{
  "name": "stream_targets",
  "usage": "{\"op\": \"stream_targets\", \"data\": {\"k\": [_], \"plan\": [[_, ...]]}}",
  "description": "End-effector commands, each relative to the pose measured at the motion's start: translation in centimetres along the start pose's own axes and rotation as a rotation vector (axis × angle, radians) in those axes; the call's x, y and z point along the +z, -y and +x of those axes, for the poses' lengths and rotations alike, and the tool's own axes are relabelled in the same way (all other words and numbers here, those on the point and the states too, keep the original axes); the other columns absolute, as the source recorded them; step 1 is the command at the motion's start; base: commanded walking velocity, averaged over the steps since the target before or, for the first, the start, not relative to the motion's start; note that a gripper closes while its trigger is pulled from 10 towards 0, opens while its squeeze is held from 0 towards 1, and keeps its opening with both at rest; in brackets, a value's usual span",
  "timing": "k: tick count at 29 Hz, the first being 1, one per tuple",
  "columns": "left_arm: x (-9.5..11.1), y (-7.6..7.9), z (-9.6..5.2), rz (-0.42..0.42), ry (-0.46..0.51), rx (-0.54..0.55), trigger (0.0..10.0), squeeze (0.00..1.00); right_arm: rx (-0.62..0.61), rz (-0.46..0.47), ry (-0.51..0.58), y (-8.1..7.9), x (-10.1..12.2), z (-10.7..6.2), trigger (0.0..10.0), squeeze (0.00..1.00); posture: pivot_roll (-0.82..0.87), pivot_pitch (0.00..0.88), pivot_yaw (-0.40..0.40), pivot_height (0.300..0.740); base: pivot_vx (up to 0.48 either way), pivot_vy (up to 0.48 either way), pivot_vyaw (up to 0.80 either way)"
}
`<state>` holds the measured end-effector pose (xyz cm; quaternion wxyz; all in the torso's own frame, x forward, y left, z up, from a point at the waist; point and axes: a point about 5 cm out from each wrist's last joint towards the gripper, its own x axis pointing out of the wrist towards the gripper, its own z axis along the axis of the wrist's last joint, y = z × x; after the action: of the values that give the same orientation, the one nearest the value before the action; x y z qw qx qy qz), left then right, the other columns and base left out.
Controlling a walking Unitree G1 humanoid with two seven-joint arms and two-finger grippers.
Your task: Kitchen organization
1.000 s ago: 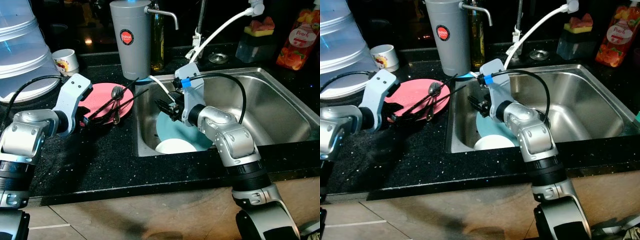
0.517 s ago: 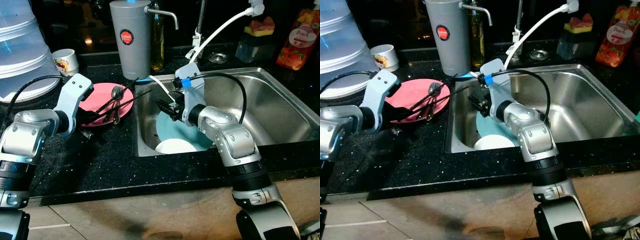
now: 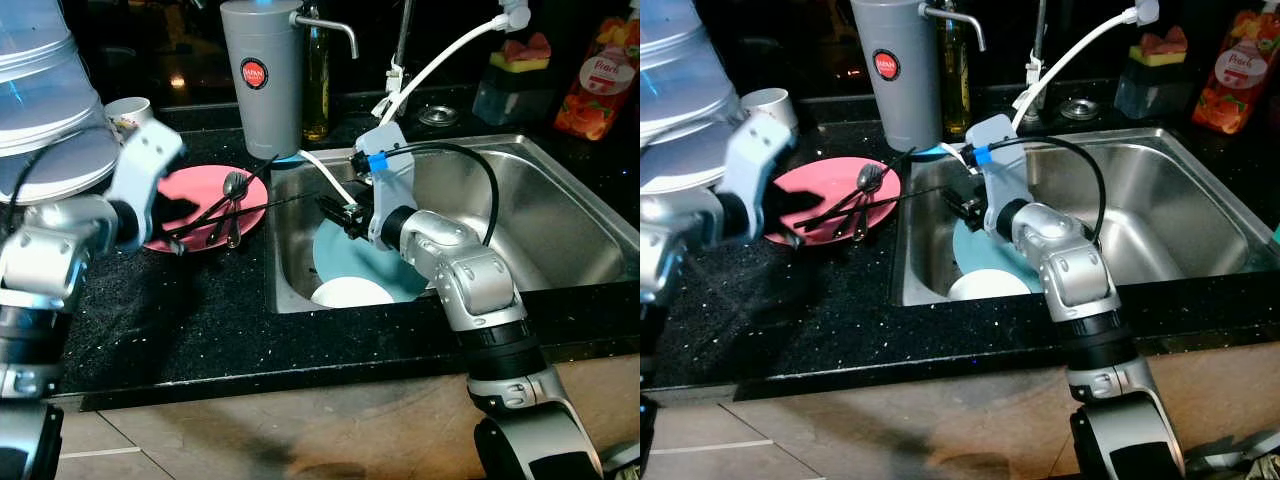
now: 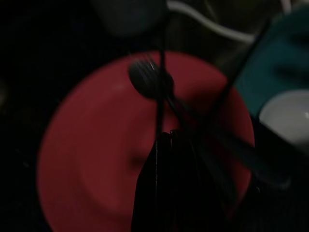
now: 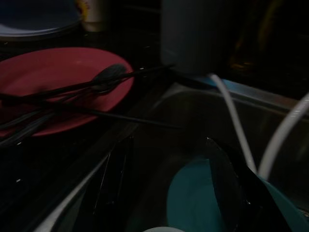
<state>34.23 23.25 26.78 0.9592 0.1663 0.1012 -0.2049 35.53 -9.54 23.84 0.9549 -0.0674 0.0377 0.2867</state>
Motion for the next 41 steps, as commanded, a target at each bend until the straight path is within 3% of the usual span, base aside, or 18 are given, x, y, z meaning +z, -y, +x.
{"op": "stream_targets", "data": {"k": [1, 5, 9, 10, 11, 12, 13, 18, 23, 25, 26, 41], "plan": [[0.3, -0.8, -0.5, -0.004, 0.015, 0.032, 0.0, 0.00, 0.009, 0.003, 0.017, -0.2, 0.6, 0.0, 10.0, 0.00, 0.02, 0.014, 0.025, 0.740, 0.000, 0.000, 0.00], [1.1, -1.2, -0.7, -0.011, 0.054, 0.042, 0.0, 0.00, 0.010, 0.005, 0.019, -0.2, 0.6, 0.0, 10.0, 0.00, 0.02, 0.010, 0.025, 0.740, 0.000, 0.000, 0.00], [0.6, -0.8, -0.7, 0.052, 0.049, 0.002, 0.0, 0.00, 0.016, 0.009, 0.021, -0.3, 0.7, 0.1, 10.0, 0.00, 0.02, 0.007, 0.025, 0.740, 0.000, 0.000, 0.00], [0.2, -0.7, -0.6, 0.067, 0.040, -0.008, 8.2, 0.07, 0.017, 0.010, 0.022, -0.4, 0.7, 0.1, 10.0, 0.00, 0.02, 0.007, 0.025, 0.740, 0.000, 0.000, 0.00], [-0.2, -0.7, -0.5, 0.082, 0.040, -0.017, 8.2, 0.07, 0.018, 0.012, 0.022, -0.4, 0.7, 0.2, 10.0, 0.00, 0.02, 0.007, 0.023, 0.740, 0.000, 0.000, 0.00], [-0.6, -0.7, -0.4, 0.091, 0.038, -0.022, 10.0, 0.64, 0.019, 0.016, 0.022, -0.4, 0.7, 0.2, 10.0, 0.00, 0.02, 0.008, 0.022, 0.740, 0.000, 0.000, 0.00], [-1.0, -0.8, -0.2, 0.076, 0.026, -0.022, 10.0, 1.00, 0.021, 0.020, 0.021, -0.4, 0.6, 0.2, 10.0, 0.00, 0.02, 0.008, 0.020, 0.740, 0.000, 0.000, 0.00], [-2.6, -1.6, 0.5, 0.048, -0.057, -0.037, 10.0, 1.00, 0.030, 0.023, 0.013, -0.5, 0.4, 0.2, 10.0, 0.00, 0.03, 0.010, 0.020, 0.740, 0.000, 0.000, 0.00], [-2.6, -1.6, 1.2, 0.075, -0.100, -0.082, 10.0, 1.00, 0.044, 0.026, 0.006, -0.8, 0.3, 0.1, 10.0, 0.00, 0.03, 0.010, 0.028, 0.740, 0.000, 0.000, 0.00], [-2.6, -1.6, 1.7, 0.089, -0.111, -0.090, 10.0, 0.95, 0.045, 0.027, 0.003, -0.9, 0.2, 0.1, 10.0, 0.00, 0.03, 0.011, 0.033, 0.740, 0.000, 0.000, 0.00], [-2.6, -1.6, 1.9, 0.092, -0.116, -0.095, 10.0, 0.00, 0.043, 0.026, 0.002, -0.9, 0.2, 0.0, 10.0, 0.00, 0.02, 0.013, 0.037, 0.740, 0.000, 0.000, 0.00], [-2.8, -1.6, 3.5, 0.148, -0.188, -0.171, 10.0, 0.00, 0.024, 0.037, -0.013, -0.7, -0.1, -0.5, 10.0, 0.00, 0.01, 0.028, 0.054, 0.740, 0.000, 0.000, 0.00]]}}
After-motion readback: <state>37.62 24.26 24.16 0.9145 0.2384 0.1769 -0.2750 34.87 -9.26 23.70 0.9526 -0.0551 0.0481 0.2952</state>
